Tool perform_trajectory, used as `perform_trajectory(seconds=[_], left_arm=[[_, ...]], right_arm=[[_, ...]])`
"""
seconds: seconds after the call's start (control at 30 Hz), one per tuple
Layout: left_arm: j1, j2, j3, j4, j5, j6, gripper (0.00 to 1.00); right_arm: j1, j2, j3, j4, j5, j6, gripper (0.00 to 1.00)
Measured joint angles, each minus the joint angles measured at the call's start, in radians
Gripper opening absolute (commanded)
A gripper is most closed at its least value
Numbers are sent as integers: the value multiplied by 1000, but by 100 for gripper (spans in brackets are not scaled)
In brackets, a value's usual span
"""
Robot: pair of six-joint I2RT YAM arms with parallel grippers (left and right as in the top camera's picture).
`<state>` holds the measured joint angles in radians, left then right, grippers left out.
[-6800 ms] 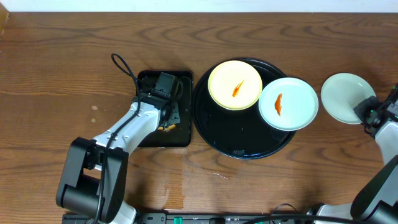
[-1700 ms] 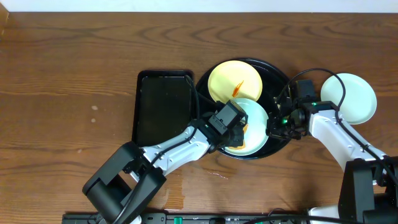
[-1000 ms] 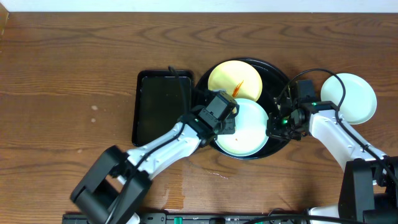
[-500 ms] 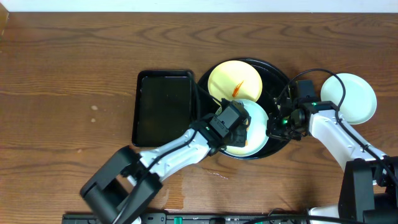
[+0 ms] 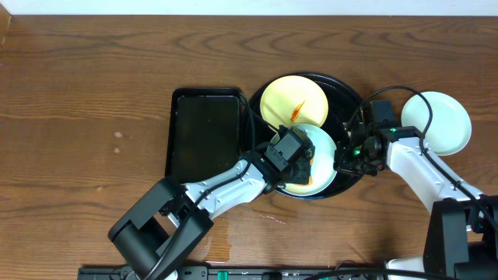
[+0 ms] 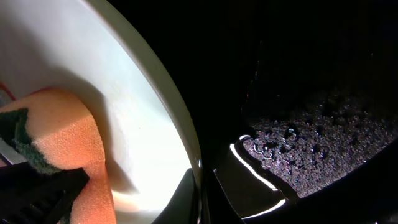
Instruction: Clean dirty plates on tray and stack at the side
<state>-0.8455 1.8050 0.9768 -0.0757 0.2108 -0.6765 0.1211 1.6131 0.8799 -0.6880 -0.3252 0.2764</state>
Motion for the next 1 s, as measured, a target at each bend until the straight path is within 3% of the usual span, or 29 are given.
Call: perform_trajectory(seconds=[0.2, 0.6, 1.0], left_arm=[[-3, 0, 0, -3, -34, 2, 7], [8, 0, 4, -31, -319, 52, 8], [110, 0, 4, -31, -351, 79, 7]], right_arm=[[0, 0, 0, 0, 0, 0, 1], [0, 0, 0, 0, -8, 2, 1], [0, 0, 0, 1, -49, 2, 1]])
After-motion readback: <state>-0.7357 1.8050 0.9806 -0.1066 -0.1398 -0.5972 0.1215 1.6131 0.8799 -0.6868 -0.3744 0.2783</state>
